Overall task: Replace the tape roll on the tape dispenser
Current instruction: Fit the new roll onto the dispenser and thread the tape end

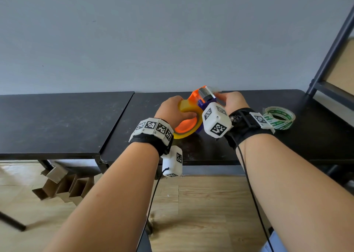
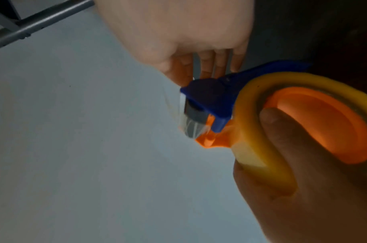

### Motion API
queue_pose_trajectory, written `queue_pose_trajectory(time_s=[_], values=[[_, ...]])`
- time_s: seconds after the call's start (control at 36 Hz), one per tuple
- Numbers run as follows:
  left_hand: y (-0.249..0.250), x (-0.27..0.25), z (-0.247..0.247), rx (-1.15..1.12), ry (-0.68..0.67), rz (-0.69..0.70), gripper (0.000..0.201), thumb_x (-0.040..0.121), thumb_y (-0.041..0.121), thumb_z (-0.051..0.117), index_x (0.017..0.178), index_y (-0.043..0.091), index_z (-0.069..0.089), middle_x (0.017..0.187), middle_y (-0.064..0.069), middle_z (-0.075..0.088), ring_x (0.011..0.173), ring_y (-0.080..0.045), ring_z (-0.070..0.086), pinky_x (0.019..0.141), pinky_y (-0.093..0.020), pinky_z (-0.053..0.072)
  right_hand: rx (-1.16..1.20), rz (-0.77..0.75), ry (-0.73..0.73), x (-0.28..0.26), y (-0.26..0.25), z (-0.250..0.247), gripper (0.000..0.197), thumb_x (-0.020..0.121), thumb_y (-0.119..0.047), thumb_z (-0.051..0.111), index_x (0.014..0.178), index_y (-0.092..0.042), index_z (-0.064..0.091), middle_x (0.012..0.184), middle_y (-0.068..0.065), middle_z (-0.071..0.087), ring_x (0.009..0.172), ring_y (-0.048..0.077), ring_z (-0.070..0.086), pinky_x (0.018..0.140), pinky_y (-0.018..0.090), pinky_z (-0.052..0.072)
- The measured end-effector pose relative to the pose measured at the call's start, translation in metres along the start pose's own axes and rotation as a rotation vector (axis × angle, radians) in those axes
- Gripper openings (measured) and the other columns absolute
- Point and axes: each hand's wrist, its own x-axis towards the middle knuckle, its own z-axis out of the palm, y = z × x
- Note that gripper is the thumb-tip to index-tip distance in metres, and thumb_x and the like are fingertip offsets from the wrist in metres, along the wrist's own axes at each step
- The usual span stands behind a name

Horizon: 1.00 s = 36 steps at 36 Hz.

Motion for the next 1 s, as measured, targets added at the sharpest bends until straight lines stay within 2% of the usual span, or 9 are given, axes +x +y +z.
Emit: queue_pose_trajectory(time_s=[0.06,0.11,0.17,0.22,0.28,0.36,0.53,0.67,1.0], values=[[-0.002,-0.001,-0.001,0.015,0.011,-0.010,0.034,0.074,0.047,0.073,0.093,0.024,0.055,0.087,0.005,0.061,0.095,-0.026,0.062,0.094,-0.048,0.046,-0.039,0.024,0.054,0.007,0.001,0.000,0.016,0.097,-0.008,0.049,0.101,-0.005,0.064,0.101,0.011,0.062,0.086,0.020,0.062,0.065,0.026,0.057],[-0.003,-0.003,-0.002,0.034,0.022,-0.017,0.036,0.075,0.049,0.071,0.094,0.025,0.053,0.087,0.006,0.059,0.098,-0.026,0.060,0.099,-0.050,0.041,-0.148,0.022,0.081,0.009,0.003,0.000,0.028,0.097,-0.003,0.044,0.111,-0.009,0.067,0.111,0.007,0.063,0.087,0.020,0.062,0.092,0.035,0.051],[-0.003,-0.004,-0.003,0.043,0.021,-0.023,0.036,0.076,0.050,0.070,0.094,0.026,0.052,0.088,0.006,0.059,0.098,-0.025,0.060,0.101,-0.050,0.039,-0.306,0.000,0.040,0.010,0.007,0.000,0.037,0.098,0.001,0.038,0.126,-0.006,0.061,0.123,0.011,0.061,0.094,0.019,0.055,0.103,0.038,0.044],[-0.001,-0.005,-0.005,0.055,0.020,-0.025,0.035,0.077,0.051,0.069,0.093,0.026,0.052,0.088,0.007,0.060,0.098,-0.024,0.059,0.101,-0.048,0.037,-0.471,-0.107,-0.009,0.009,0.013,0.001,0.044,0.093,0.007,0.040,0.132,-0.004,0.057,0.136,0.019,0.057,0.102,0.021,0.051,0.103,0.039,0.045],[0.002,-0.006,-0.006,0.062,0.016,-0.028,0.035,0.076,0.052,0.069,0.093,0.027,0.052,0.089,0.007,0.060,0.098,-0.023,0.059,0.100,-0.047,0.036,-0.635,-0.192,-0.011,0.007,0.019,0.001,0.050,0.084,0.016,0.041,0.123,-0.006,0.063,0.118,0.020,0.065,0.097,0.023,0.058,0.087,0.035,0.052],[0.001,-0.004,-0.007,0.051,-0.001,-0.049,0.040,0.070,0.057,0.071,0.093,0.029,0.054,0.095,0.004,0.064,0.100,-0.024,0.059,0.100,-0.048,0.038,-0.827,-0.240,-0.114,0.006,0.024,0.003,0.055,0.076,0.021,0.045,0.121,-0.005,0.062,0.098,0.008,0.062,0.094,0.024,0.054,0.065,0.027,0.044],[0.003,-0.003,-0.009,0.112,-0.022,-0.053,0.054,0.065,0.064,0.069,0.106,0.030,0.057,0.114,0.000,0.061,0.111,-0.027,0.055,0.101,-0.052,0.038,-0.961,-0.244,-0.228,0.010,0.032,0.010,0.043,0.072,0.016,0.066,0.108,-0.007,0.061,0.100,0.010,0.062,0.098,0.027,0.059,0.082,0.032,0.045],[0.003,-0.003,-0.013,0.266,-0.086,-0.004,0.072,0.072,0.044,0.076,0.135,0.029,0.044,0.134,-0.003,0.045,0.126,-0.029,0.042,0.103,-0.047,0.033,-0.874,-0.269,-0.236,0.018,0.036,0.006,0.049,0.070,0.017,0.070,0.115,-0.002,0.063,0.113,0.019,0.067,0.107,0.032,0.062,0.090,0.038,0.051],[0.013,0.003,-0.011,0.326,-0.080,0.015,0.061,0.074,0.025,0.073,0.130,0.029,0.049,0.129,-0.005,0.047,0.126,-0.029,0.038,0.101,-0.044,0.031,-0.858,-0.229,-0.326,0.017,0.038,-0.001,0.060,0.066,0.015,0.068,0.120,-0.010,0.057,0.112,0.018,0.067,0.108,0.036,0.064,0.096,0.049,0.053]])
